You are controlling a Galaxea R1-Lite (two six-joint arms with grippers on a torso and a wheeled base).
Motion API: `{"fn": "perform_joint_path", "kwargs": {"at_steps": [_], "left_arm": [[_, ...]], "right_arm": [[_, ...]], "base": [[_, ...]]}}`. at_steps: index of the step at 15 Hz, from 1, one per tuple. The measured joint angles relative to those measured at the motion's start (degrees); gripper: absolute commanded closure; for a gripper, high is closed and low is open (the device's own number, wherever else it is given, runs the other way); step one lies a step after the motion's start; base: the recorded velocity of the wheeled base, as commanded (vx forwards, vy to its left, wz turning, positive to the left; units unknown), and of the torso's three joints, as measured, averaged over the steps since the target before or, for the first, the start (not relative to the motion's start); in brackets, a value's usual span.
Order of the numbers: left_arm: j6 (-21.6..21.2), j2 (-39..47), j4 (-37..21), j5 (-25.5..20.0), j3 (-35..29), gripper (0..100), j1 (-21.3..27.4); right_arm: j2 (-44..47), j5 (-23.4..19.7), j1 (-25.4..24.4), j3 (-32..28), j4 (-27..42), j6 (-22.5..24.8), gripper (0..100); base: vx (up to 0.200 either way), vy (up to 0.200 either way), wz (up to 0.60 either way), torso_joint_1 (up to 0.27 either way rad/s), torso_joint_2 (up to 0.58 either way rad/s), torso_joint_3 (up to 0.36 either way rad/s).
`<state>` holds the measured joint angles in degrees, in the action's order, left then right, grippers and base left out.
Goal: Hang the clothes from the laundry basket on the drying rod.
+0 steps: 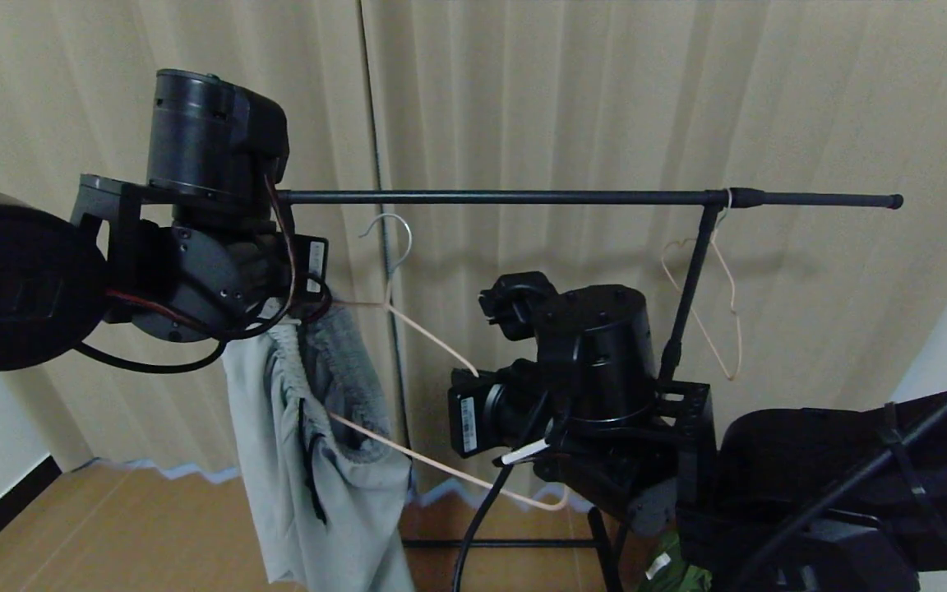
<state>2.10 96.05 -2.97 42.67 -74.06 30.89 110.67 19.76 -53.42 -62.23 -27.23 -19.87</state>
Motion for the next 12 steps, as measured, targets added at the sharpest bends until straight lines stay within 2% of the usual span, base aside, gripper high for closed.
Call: {"fn": "perform_joint_path", "kwargs": {"at_steps": [4, 7, 12], "left_arm": [[0.15, -1.73, -0.13, 0.02, 2.21, 100, 4.39], [-1.80, -3.39, -0.11, -0.79, 5.32, 100, 6.68], [-2.34, -7.13, 0.00, -12.13, 8.11, 100, 8.41]], "right_arm": [[1.07, -0.15, 0.20, -1.22, -0.11, -0.10, 100], [0.96, -0.11, 0.67, -0.52, -3.06, 0.13, 100], [-0.99, -0.59, 2.12, 2.23, -4.84, 0.66, 100]], "base": [[0.000, 0.000, 0.00, 0.000, 0.00, 0.000], [0.000, 0.000, 0.00, 0.000, 0.00, 0.000], [0.000, 0.000, 0.00, 0.000, 0.00, 0.000]]}}
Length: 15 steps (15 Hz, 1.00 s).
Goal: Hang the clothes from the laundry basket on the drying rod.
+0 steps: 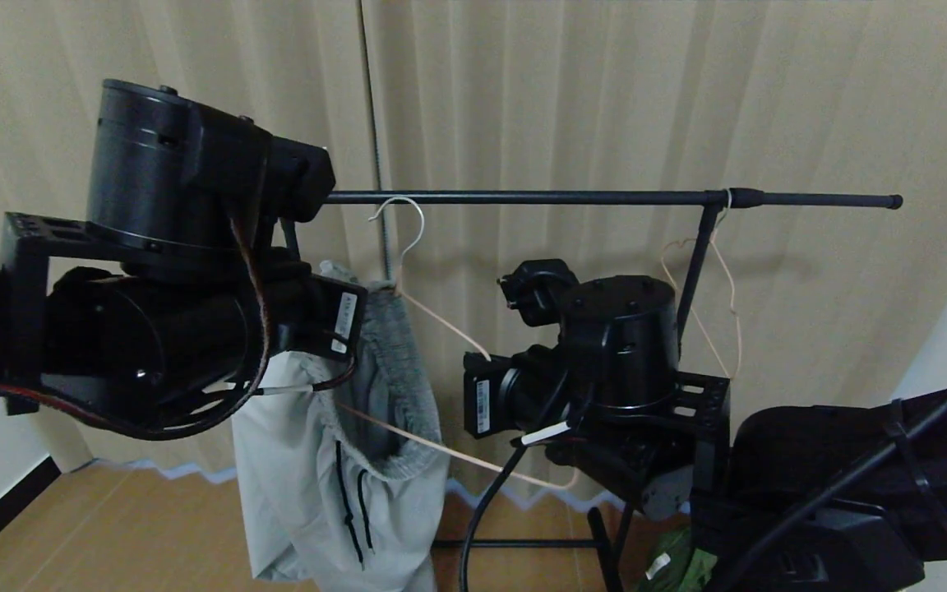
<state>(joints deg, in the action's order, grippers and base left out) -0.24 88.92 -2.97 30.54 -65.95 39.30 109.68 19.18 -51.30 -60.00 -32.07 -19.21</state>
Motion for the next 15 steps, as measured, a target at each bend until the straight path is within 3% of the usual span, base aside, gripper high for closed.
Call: {"fn": "perform_joint_path", "kwargs": {"at_steps": [2, 5, 7, 9, 15], "left_arm": [[-2.44, -1.79, 1.54, -5.25, 2.01, 100, 0.06], [-11.82, -4.55, 15.45, -14.42, 10.01, 100, -1.16], [-18.36, -5.42, 23.91, -19.68, 15.65, 100, -2.90], [-22.33, -5.85, 28.61, -23.94, 20.09, 100, -4.00], [-23.81, -5.99, 29.62, -25.12, 24.11, 100, -4.47]], "right_arm": [[-1.00, -0.87, 1.49, 0.27, -0.02, 1.58, 100], [-3.56, -6.31, 3.12, 1.62, -0.09, 2.60, 100], [-4.72, -6.75, 3.34, 2.21, -0.06, 2.68, 100], [-5.24, -6.78, 3.38, 2.29, -0.06, 2.72, 100], [-5.85, -6.81, 3.43, 1.93, -0.09, 2.61, 100]], "base": [[0.000, 0.000, 0.00, 0.000, 0.00, 0.000], [0.000, 0.000, 0.00, 0.000, 0.00, 0.000], [0.000, 0.000, 0.00, 0.000, 0.00, 0.000], [0.000, 0.000, 0.00, 0.000, 0.00, 0.000], [0.000, 0.000, 0.00, 0.000, 0.00, 0.000]]}}
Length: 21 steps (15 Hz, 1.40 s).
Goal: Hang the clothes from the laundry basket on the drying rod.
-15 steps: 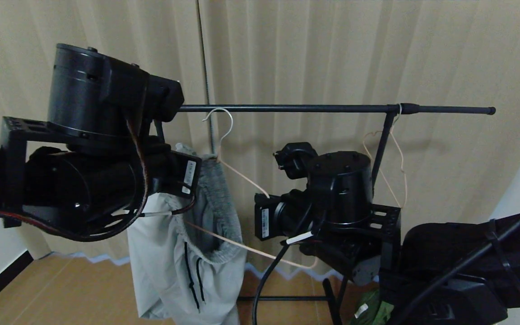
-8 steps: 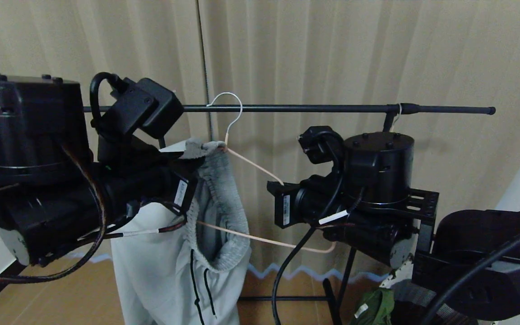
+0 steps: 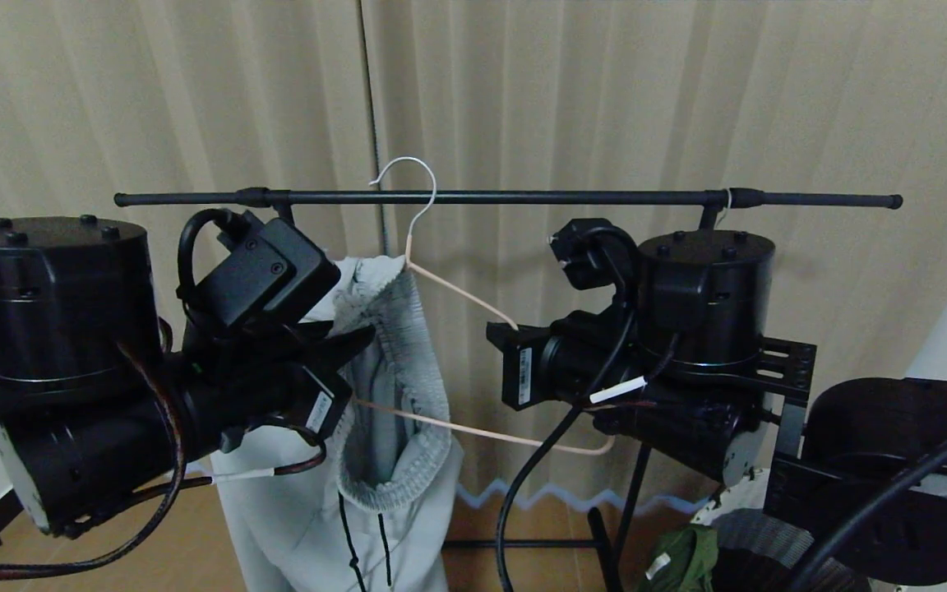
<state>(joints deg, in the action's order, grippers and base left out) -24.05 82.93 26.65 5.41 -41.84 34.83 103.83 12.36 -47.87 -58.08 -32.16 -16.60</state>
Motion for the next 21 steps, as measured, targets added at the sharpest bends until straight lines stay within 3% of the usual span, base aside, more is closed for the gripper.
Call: {"fn": "perform_joint_path", "kwargs": {"at_steps": [4, 5, 11, 13, 17, 21], "left_arm": [[-0.02, -0.16, 0.01, -0.02, 0.52, 100, 0.01], [-0.02, -0.18, 0.04, -0.05, 0.72, 0, 0.04], [0.02, -0.55, 0.77, -0.63, 1.51, 0, 0.28], [-0.09, -1.07, 2.83, -3.32, 2.67, 0, 0.32], [-0.38, -3.67, 4.36, -3.94, 4.79, 0, 0.26], [-7.07, -6.73, 4.25, -6.58, 4.68, 0, -3.66]], "right_arm": [[-0.60, -0.10, 0.00, 0.45, -2.46, 0.07, 100], [-0.71, -0.10, 0.00, 0.63, -2.55, 0.07, 100], [-1.55, -0.02, 0.83, 1.02, -2.62, 0.16, 100], [-2.07, -0.05, 2.04, 1.38, -2.57, 0.44, 100], [-4.00, -0.24, 5.23, 3.75, -2.66, 2.95, 100], [-7.33, -5.25, 8.33, 9.96, -3.61, 4.60, 100]], "base": [[0.000, 0.000, 0.00, 0.000, 0.00, 0.000], [0.000, 0.000, 0.00, 0.000, 0.00, 0.000], [0.000, 0.000, 0.00, 0.000, 0.00, 0.000], [0.000, 0.000, 0.00, 0.000, 0.00, 0.000], [0.000, 0.000, 0.00, 0.000, 0.00, 0.000], [0.000, 0.000, 0.00, 0.000, 0.00, 0.000]]}}
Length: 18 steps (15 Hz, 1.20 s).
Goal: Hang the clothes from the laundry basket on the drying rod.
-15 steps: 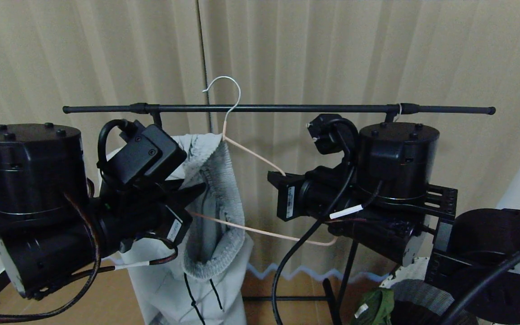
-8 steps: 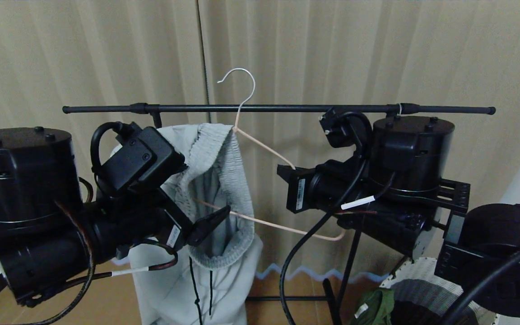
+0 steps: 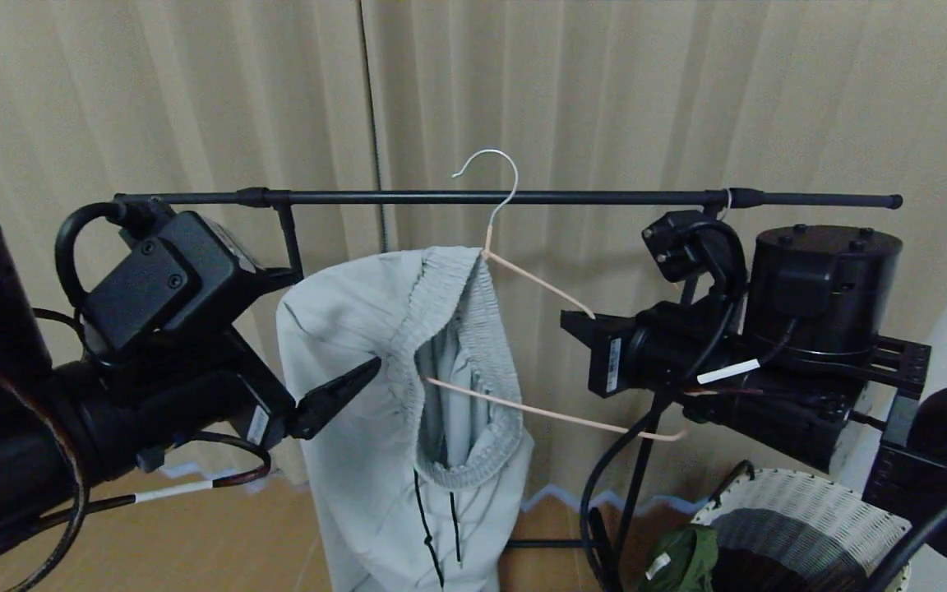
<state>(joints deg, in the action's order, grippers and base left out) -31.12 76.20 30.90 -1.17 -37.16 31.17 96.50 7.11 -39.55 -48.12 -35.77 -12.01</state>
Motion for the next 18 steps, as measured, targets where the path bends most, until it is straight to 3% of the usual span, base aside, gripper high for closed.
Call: {"fn": "perform_joint_path", "kwargs": {"at_steps": [3, 7, 10, 15, 16, 18], "left_arm": [[-4.71, -0.38, -0.20, -4.66, -1.78, 0, -3.43], [-6.86, 3.18, -0.04, -5.97, -5.71, 0, -3.78], [-10.97, 7.84, 0.02, -6.44, -9.40, 0, -3.30], [-12.14, 12.11, 0.05, -6.49, -12.23, 0, -3.36], [-12.23, 12.50, 0.05, -6.49, -12.34, 100, -3.41], [-12.34, 12.93, -0.01, -6.52, -12.35, 100, -3.36]], "right_arm": [[-2.84, -2.65, 0.50, 3.46, -0.24, 1.89, 100], [-4.14, -4.00, 0.44, 4.44, -2.63, 4.86, 100], [-4.39, -7.62, 0.30, 5.81, -4.68, 5.67, 100], [-4.50, -12.43, 0.00, 9.91, -13.08, 9.94, 100], [-4.50, -13.20, -0.09, 10.75, -14.02, 10.26, 100], [-4.50, -13.42, -0.13, 11.35, -14.37, 10.34, 100]], "base": [[0.000, 0.000, 0.00, 0.000, 0.00, 0.000], [0.000, 0.000, 0.00, 0.000, 0.00, 0.000], [0.000, 0.000, 0.00, 0.000, 0.00, 0.000], [0.000, 0.000, 0.00, 0.000, 0.00, 0.000], [0.000, 0.000, 0.00, 0.000, 0.00, 0.000], [0.000, 0.000, 0.00, 0.000, 0.00, 0.000]]}}
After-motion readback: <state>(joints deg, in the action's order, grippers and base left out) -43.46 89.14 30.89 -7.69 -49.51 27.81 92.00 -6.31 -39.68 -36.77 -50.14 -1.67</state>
